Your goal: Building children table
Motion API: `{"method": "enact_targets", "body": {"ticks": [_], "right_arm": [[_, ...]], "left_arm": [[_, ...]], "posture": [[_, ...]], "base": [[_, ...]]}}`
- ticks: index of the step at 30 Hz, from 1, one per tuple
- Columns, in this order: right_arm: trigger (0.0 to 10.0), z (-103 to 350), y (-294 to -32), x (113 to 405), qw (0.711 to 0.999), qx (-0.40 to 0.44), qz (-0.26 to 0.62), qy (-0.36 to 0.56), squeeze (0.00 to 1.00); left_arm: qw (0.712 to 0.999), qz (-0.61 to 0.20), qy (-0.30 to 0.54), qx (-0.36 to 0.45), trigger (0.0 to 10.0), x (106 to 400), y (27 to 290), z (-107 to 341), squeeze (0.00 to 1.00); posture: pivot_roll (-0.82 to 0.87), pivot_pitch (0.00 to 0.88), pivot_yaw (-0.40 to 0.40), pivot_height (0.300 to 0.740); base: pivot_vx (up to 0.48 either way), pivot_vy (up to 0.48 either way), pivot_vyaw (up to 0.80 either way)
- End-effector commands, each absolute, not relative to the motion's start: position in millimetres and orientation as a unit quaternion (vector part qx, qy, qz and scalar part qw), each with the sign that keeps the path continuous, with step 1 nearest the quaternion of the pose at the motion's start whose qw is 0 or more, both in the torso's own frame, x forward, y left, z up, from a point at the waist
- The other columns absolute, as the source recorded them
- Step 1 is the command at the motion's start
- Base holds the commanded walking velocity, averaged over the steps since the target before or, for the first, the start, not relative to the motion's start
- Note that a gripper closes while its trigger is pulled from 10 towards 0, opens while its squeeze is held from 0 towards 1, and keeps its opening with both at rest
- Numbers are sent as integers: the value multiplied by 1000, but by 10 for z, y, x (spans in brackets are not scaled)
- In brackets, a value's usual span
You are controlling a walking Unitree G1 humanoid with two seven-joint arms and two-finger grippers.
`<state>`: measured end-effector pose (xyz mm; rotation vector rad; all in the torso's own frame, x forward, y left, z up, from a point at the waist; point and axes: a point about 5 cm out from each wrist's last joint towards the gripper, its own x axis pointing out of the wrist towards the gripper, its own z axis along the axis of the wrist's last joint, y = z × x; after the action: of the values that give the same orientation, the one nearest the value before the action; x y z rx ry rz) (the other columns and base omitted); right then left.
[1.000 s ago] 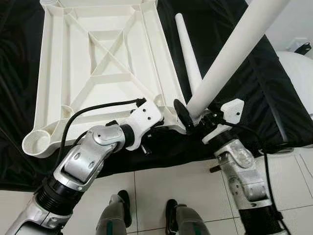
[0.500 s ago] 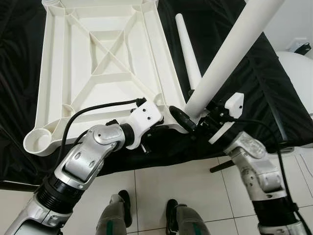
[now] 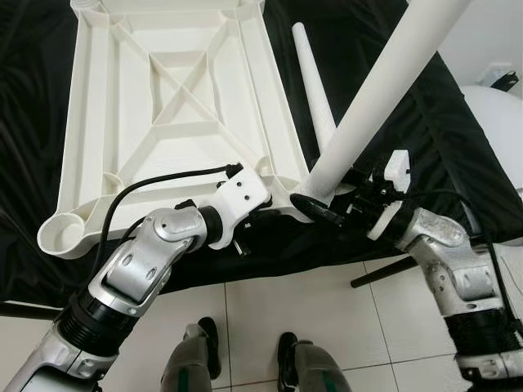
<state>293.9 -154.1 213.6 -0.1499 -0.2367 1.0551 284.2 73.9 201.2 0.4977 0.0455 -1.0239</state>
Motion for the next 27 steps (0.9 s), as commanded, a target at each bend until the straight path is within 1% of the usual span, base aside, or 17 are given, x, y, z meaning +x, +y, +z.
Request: {"method": "enact_targets", "body": {"ticks": [1, 7, 17, 27], "right_arm": [[10000, 2099, -1558, 2923, 851, -67, 510, -105, 0], [10000, 2151, -1547, 3090, 842, -75, 523, -108, 0], [10000, 2157, -1459, 3151, 826, -77, 547, -110, 0], [10000, 2180, -1462, 3210, 819, -86, 555, -115, 0]], "left_arm": [[819, -520, 64, 234, 10000, 2780, 738, 1839, 0], [815, -526, 62, 235, 10000, 2742, 735, 1863, 0], [814, -527, 64, 238, 10000, 2727, 725, 1843, 0], [813, -527, 65, 238, 10000, 2711, 723, 1837, 0]], "posture": [[-38, 282, -4, 740], [-22, 287, 1, 740], [-12, 280, -8, 740], [-12, 271, -16, 740]], "base": [[0, 0, 0], [0, 0, 0], [0, 0, 0], [0, 0, 0]]}}
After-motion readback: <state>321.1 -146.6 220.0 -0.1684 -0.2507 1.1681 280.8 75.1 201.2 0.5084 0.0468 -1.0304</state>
